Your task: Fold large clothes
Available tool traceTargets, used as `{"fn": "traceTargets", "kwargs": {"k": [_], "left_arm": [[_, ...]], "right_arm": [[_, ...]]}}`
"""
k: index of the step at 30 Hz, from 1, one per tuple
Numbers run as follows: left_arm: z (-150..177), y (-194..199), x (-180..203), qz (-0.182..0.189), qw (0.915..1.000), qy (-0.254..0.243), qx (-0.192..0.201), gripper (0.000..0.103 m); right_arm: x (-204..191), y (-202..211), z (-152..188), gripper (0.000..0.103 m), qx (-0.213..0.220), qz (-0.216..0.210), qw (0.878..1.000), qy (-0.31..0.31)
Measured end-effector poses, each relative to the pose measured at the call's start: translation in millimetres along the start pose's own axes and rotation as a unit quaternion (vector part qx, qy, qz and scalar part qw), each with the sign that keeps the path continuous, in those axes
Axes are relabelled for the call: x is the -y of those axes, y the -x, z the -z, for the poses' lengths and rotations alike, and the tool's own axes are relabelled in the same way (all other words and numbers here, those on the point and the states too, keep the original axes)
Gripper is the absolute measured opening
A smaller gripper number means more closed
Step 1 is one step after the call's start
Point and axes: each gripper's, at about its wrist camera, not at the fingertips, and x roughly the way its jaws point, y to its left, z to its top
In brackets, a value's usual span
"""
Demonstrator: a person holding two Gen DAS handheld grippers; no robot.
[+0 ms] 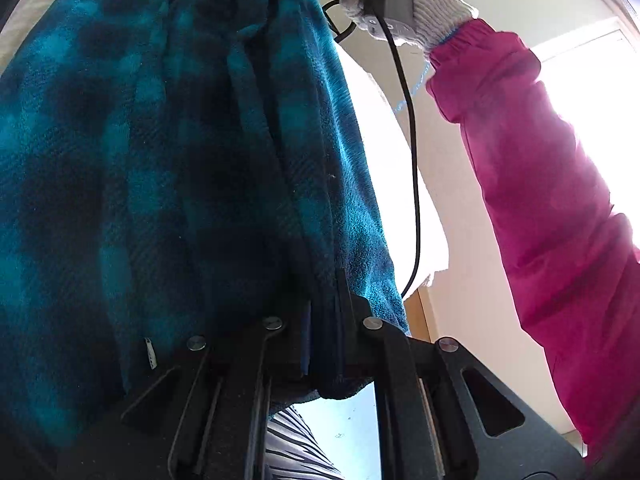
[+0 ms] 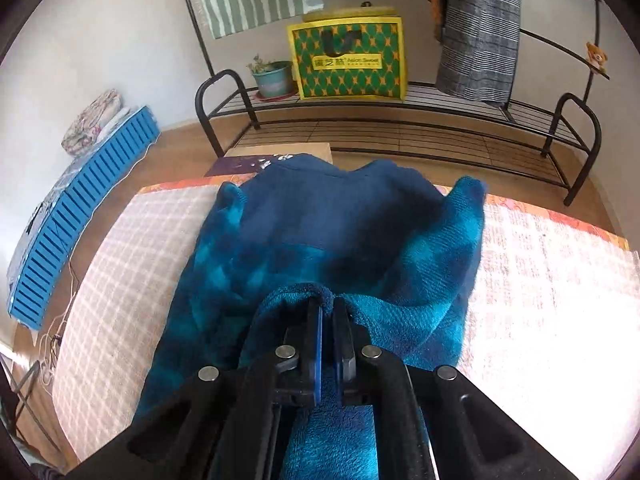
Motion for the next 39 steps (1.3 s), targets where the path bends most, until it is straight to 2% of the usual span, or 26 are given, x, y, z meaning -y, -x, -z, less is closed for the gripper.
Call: {"fn": "traceTargets", "kwargs": {"k": [5, 7, 9, 11, 12, 14, 17, 20, 22, 23, 24, 26, 28, 30, 33, 34, 35, 36, 39], "left_arm": [[-2.1, 1.2, -11.4, -0.008, 0.9999, 0.013, -0.001, 0.006], [-1.1, 1.0, -11.8, -0.008, 0.9999, 0.011, -0.001, 0.006], [0.5, 1.6, -9.8, -0.009, 0.9999, 0.004, -0.002, 0.006], [2.3, 2.2, -9.1, -0.009, 0.9999, 0.003, -0.003, 0.006], [3.0, 2.9, -9.0, -0.01, 0.9999, 0.003, -0.002, 0.006], [3.8, 3.4, -8.6, -0.011, 0.9999, 0.004, -0.002, 0.006], [5.8, 5.8, -6.3, -0.013, 0.9999, 0.001, 0.001, 0.006], [8.6, 8.0, -4.8, -0.017, 0.9999, -0.004, 0.002, 0.006], [6.9, 13.4, -5.7, -0.019, 0.9998, -0.007, 0.001, 0.006], [2.4, 10.4, -3.2, -0.02, 0.9998, -0.008, 0.0, 0.006], [0.5, 8.8, -0.7, -0.021, 0.9997, -0.009, -0.001, 0.006], [-1.3, 9.0, 2.3, -0.023, 0.9997, -0.012, -0.002, 0.006], [-2.2, 16.1, 6.1, -0.031, 0.9993, -0.017, 0.009, 0.006], [-1.8, 21.4, 6.1, -0.048, 0.9984, -0.02, 0.021, 0.006], [-1.7, 14.5, 1.1, -0.051, 0.9986, -0.008, 0.016, 0.006], [-0.9, 11.9, 1.1, -0.053, 0.9985, -0.006, 0.013, 0.006], [0.3, 10.9, 2.7, -0.057, 0.9982, -0.01, 0.011, 0.006], [1.6, 10.2, 4.9, -0.06, 0.998, -0.015, 0.01, 0.006], [1.0, 14.9, 7.7, -0.064, 0.9977, -0.02, 0.013, 0.006]], "right_arm": [[-32.1, -80.8, 9.3, 0.002, -0.066, 0.024, 0.996, 0.047], [-30.7, -79.6, 9.9, 0.005, -0.062, 0.011, 0.997, 0.047], [-20.9, -59.4, 6.4, 0.02, -0.055, -0.031, 0.997, 0.033], [-3.8, -28.0, 4.3, 0.031, -0.012, -0.064, 0.998, 0.023], [9.1, -13.3, 4.4, 0.033, 0.011, -0.072, 0.997, 0.009], [40.6, 0.9, 5.4, 0.036, 0.032, -0.061, 0.997, -0.034], [89.8, -4.4, 11.3, 0.041, 0.03, -0.011, 0.994, -0.105], [122.5, -31.3, 18.2, 0.055, 0.003, -0.045, 0.984, -0.172], [133.5, -50.6, 20.6, 0.054, -0.016, -0.071, 0.978, -0.193], [135.1, -59.0, 22.2, 0.04, -0.018, -0.084, 0.976, -0.198], [133.0, -62.9, 22.2, 0.017, -0.019, -0.098, 0.975, -0.197], [123.3, -58.3, 13.6, 0.007, -0.014, -0.073, 0.984, -0.163], [110.1, -43.9, -2.7, 0.006, -0.004, -0.014, 0.995, -0.098], [107.1, -40.1, -8.7, 0.005, -0.004, 0.047, 0.998, -0.049], [112.2, -63.4, -1.8, 0.008, -0.045, 0.051, 0.997, -0.037], [111.6, -65.1, 1.4, 0.01, -0.045, 0.067, 0.996, -0.031], [111.9, -61.8, 3.8, 0.023, -0.041, 0.08, 0.995, -0.032], [113.6, -54.5, 4.6, 0.031, -0.035, 0.085, 0.995, -0.04], [115.6, -14.6, 8.1, 0.03, -0.009, 0.064, 0.996, -0.056]]}}
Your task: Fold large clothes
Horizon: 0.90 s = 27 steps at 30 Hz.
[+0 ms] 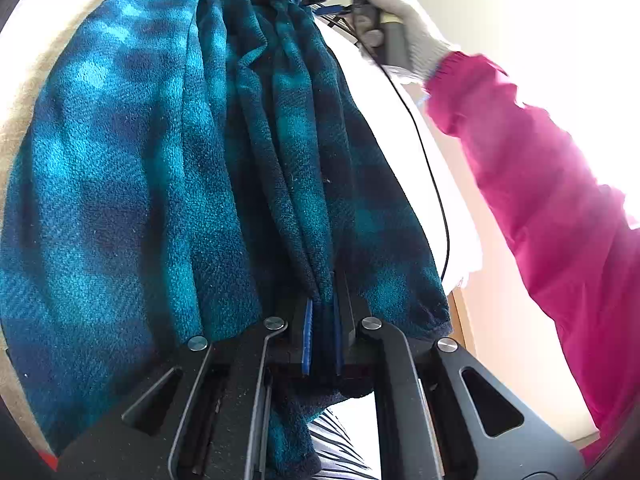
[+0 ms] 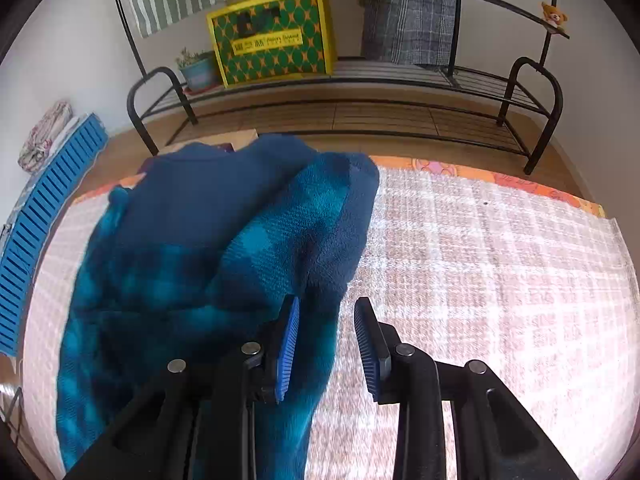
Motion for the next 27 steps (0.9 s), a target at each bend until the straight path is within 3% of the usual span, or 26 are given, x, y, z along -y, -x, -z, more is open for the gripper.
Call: {"fn": "traceTargets", "kwargs": {"k": [3, 5, 8, 12, 14, 17, 20, 21, 23, 25, 27], "left_arm": [[1.1, 0.2, 10.1, -0.006, 0.9999, -0.01, 0.007, 0.006], [4.2, 2.2, 17.7, -0.013, 0.9996, -0.021, 0.012, 0.006], [8.2, 15.5, 21.7, -0.01, 0.9998, -0.014, 0.01, 0.006], [17.0, 54.2, 23.9, -0.011, 0.9991, -0.027, 0.031, 0.007], [22.1, 77.8, 20.7, -0.026, 0.9979, -0.03, 0.051, 0.008], [24.0, 103.6, 6.8, -0.053, 0.9955, -0.022, 0.076, 0.008], [20.4, 119.9, -10.7, -0.084, 0.9924, -0.013, 0.089, 0.008], [18.4, 123.5, -14.6, -0.091, 0.9915, -0.011, 0.093, 0.008], [12.2, 128.7, -23.4, -0.091, 0.9911, -0.004, 0.098, 0.008], [9.1, 132.3, -38.5, -0.089, 0.9903, 0.008, 0.106, 0.008], [14.8, 131.4, -51.0, -0.089, 0.9898, 0.013, 0.11, 0.008]], "right_arm": [[-5.0, 57.6, 23.5, 0.03, 0.028, -0.042, 0.999, 0.015], [-14.5, 86.6, 49.2, 0.028, 0.025, -0.076, 0.996, 0.028], [-34.7, 114.3, 99.1, 0.027, 0.015, -0.092, 0.994, 0.057], [-58.0, 117.6, 162.7, 0.026, -0.01, -0.096, 0.992, 0.077], [-68.6, 111.6, 186.8, 0.026, -0.017, -0.09, 0.993, 0.081], [-82.3, 98.0, 214.5, 0.026, -0.036, -0.117, 0.99, 0.066], [-110.5, 80.6, 241.5, 0.026, -0.044, -0.052, 0.987, 0.148], [-114.6, 84.3, 247.1, 0.026, -0.032, -0.043, 0.986, 0.157], [-110.9, 98.4, 249.7, 0.026, -0.045, -0.068, 0.988, 0.132], [-102.1, 123.3, 254.6, 0.026, -0.031, -0.098, 0.989, 0.104], [-96.7, 149.8, 267.1, 0.027, -0.015, -0.101, 0.99, 0.098]]}}
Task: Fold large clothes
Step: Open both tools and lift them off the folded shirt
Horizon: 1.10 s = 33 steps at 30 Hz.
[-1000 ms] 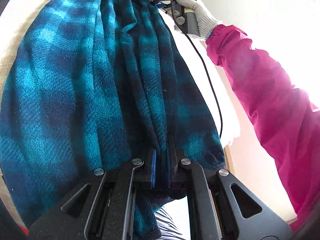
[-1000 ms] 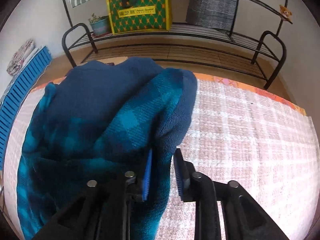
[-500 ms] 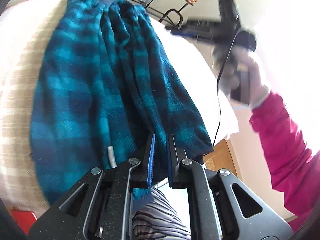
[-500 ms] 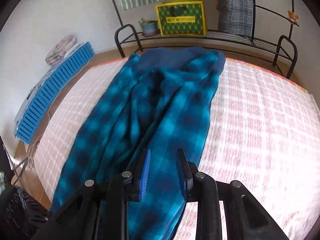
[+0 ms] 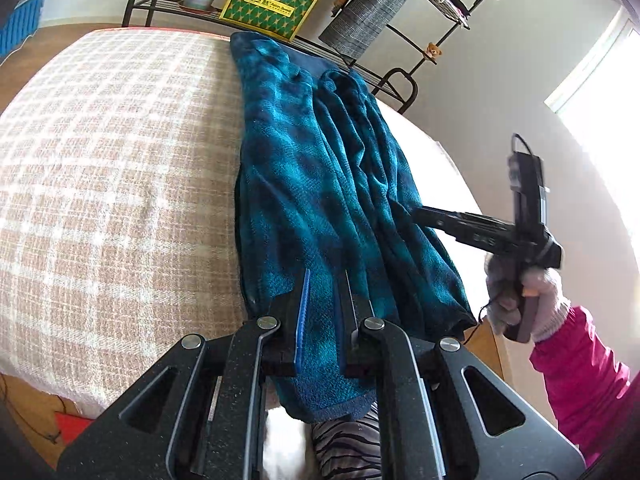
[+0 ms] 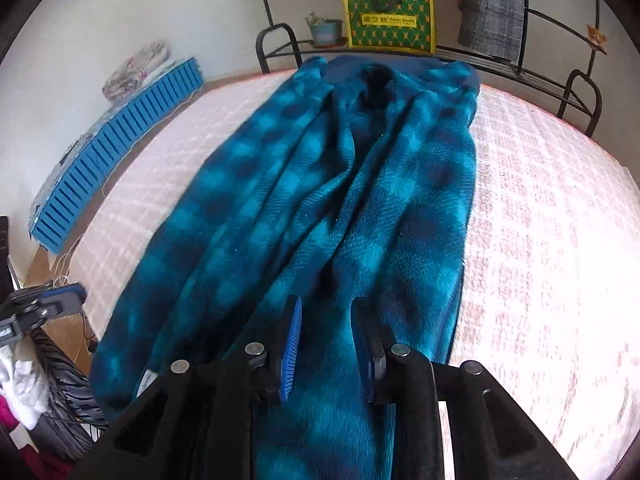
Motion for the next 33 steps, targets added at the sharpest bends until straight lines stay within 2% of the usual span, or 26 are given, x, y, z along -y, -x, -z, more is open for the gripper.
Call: {"fn": "traceTargets", "kwargs": {"k": [3, 5, 8, 10, 11, 13, 14, 16, 17, 18, 19, 20, 21, 23, 25, 27, 30, 33], "left_arm": [[4.1, -14.9, -3.2, 0.005, 0.9999, 0.007, -0.013, 0.008], [9.7, -30.3, -1.2, 0.006, 0.9997, 0.004, -0.025, 0.008], [27.4, -48.8, 7.9, 0.009, 0.999, 0.002, -0.044, 0.008], [40.3, -62.7, 15.3, 0.004, 0.9985, -0.003, -0.054, 0.008], [45.4, -69.4, 19.7, -0.005, 0.9984, -0.015, -0.054, 0.008], [55.6, -73.1, 33.8, -0.04, 0.9968, -0.059, -0.036, 0.011], [57.4, -72.4, 40.2, -0.046, 0.9953, -0.077, -0.038, 0.012], [55.9, -66.1, 44.9, -0.035, 0.9945, -0.081, -0.056, 0.014], [53.6, -60.0, 43.3, -0.027, 0.9951, -0.074, -0.06, 0.014], [51.0, -52.5, 40.7, -0.021, 0.9961, -0.064, -0.058, 0.02], [48.6, -43.4, 35.9, -0.016, 0.9972, -0.051, -0.052, 0.032], [45.1, -35.7, 29.9, -0.015, 0.9982, -0.036, -0.045, 0.04], [41.3, -28.1, 21.5, -0.013, 0.9992, -0.017, -0.034, 0.053], [34.8, -19.0, 3.2, -0.009, 0.9994, 0.022, -0.025, 0.055], [31.4, -19.3, -12.1, -0.013, 0.9981, 0.051, -0.033, 0.055], [31.1, -26.3, -25.9, -0.001, 0.9954, 0.082, -0.049, 0.055], [37.1, -40.6, -38.2, 0.021, 0.9901, 0.116, -0.076, 0.056], [46.8, -45.6, -40.0, 0.041, 0.9866, 0.137, -0.079, 0.055]], "right_arm": [[-0.4, 26.2, 27.5, 0.028, 0.007, -0.021, 1.0, -0.018], [-5.7, 28.2, 45.9, 0.029, -0.008, -0.029, 0.999, -0.019], [-17.3, 17.9, 81.4, 0.029, -0.041, -0.012, 0.999, -0.005], [-24.6, 14.7, 103.3, 0.03, -0.04, -0.005, 0.999, -0.006], [-25.8, 18.3, 107.5, 0.03, -0.028, 0.002, 1.0, -0.004], [-24.1, 25.2, 109.2, 0.03, -0.03, -0.005, 0.999, -0.013], [-22.4, 30.0, 110.0, 0.03, -0.031, -0.014, 0.999, -0.018], [-17.1, 42.9, 112.0, 0.03, -0.025, -0.023, 0.999, -0.02], [-12.4, 50.2, 113.1, 0.035, -0.017, -0.028, 0.999, -0.025], [-6.0, 56.9, 113.1, 0.048, -0.005, -0.031, 0.999, -0.038], [2.5, 64.5, 116.4, 0.055, 0.009, -0.035, 0.998, -0.057], [13.0, 70.9, 119.4, 0.066, 0.024, -0.038, 0.996, -0.081], [23.9, 75.6, 121.7, 0.07, 0.037, -0.04, 0.993, -0.106], [45.7, 75.3, 127.5, 0.07, 0.042, -0.048, 0.986, -0.151], [63.8, 67.2, 134.5, 0.069, 0.035, -0.074, 0.979, -0.185], [74.4, 54.4, 139.4, 0.066, 0.022, -0.102, 0.972, -0.21], [75.5, 33.7, 144.1, 0.063, 0.003, -0.142, 0.963, -0.229], [70.8, 28.1, 145.1, 0.063, 0.008, -0.169, 0.959, -0.227]]}}
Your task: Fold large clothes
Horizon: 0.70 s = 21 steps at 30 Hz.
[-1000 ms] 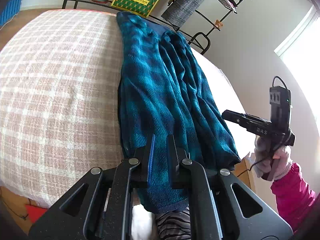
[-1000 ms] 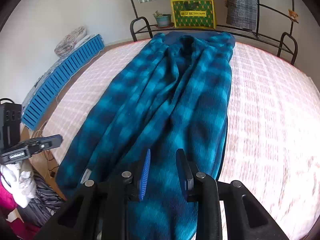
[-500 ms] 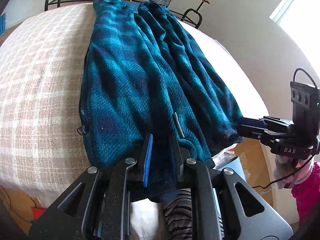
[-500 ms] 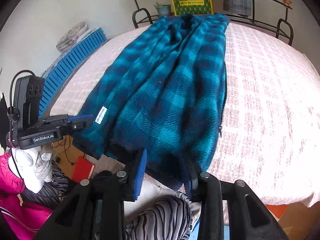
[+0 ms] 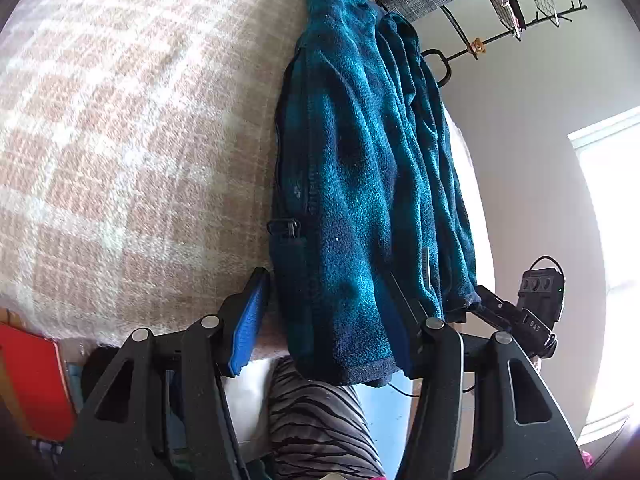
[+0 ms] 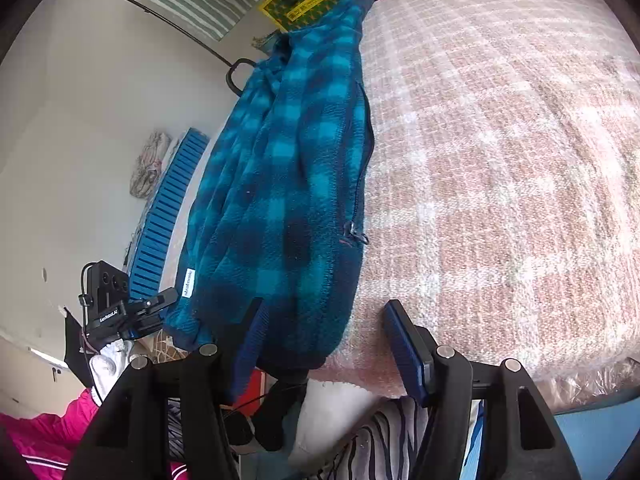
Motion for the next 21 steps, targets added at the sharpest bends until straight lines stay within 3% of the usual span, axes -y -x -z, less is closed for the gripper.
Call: {"fn": "traceTargets", "kwargs": {"k": [3, 6, 7, 9, 12, 16, 19, 21], "left_arm": [[9.3, -4.7, 3.9, 0.03, 0.9994, 0.006, -0.014, 0.055], [17.0, -7.8, 14.9, 0.022, 0.9995, -0.021, -0.011, 0.054], [16.6, -10.5, 16.5, 0.022, 0.9994, -0.022, -0.014, 0.049], [12.2, -13.9, 15.6, 0.025, 0.9995, -0.006, -0.015, 0.038], [11.4, -10.0, 18.1, 0.032, 0.9994, -0.002, -0.013, 0.025], [15.4, 4.9, 27.5, 0.038, 0.999, -0.024, 0.001, 0.021], [13.1, 1.3, 28.0, 0.044, 0.999, -0.008, -0.003, 0.02], [8.3, 3.9, 32.0, 0.056, 0.9984, 0.0, 0.001, 0.02]], "right_arm": [[-1.1, -9.4, 1.1, 0.053, -0.019, -0.049, 0.999, -0.014], [-8.9, -22.1, 3.0, 0.05, -0.027, -0.044, 0.999, 0.002], [-10.0, -24.5, 2.4, 0.048, -0.026, -0.048, 0.999, 0.002], [-10.3, -31.7, -4.7, 0.03, -0.03, -0.046, 0.998, -0.008], [-15.2, -29.0, -5.0, 0.018, -0.029, -0.045, 0.999, 0.001], [-25.7, -10.2, -6.4, 0.017, -0.012, -0.054, 0.998, 0.02], [-24.9, -19.5, -6.7, 0.016, -0.026, -0.038, 0.999, 0.016], [-27.5, -17.9, -9.5, 0.016, -0.017, -0.057, 0.998, 0.005]]}}
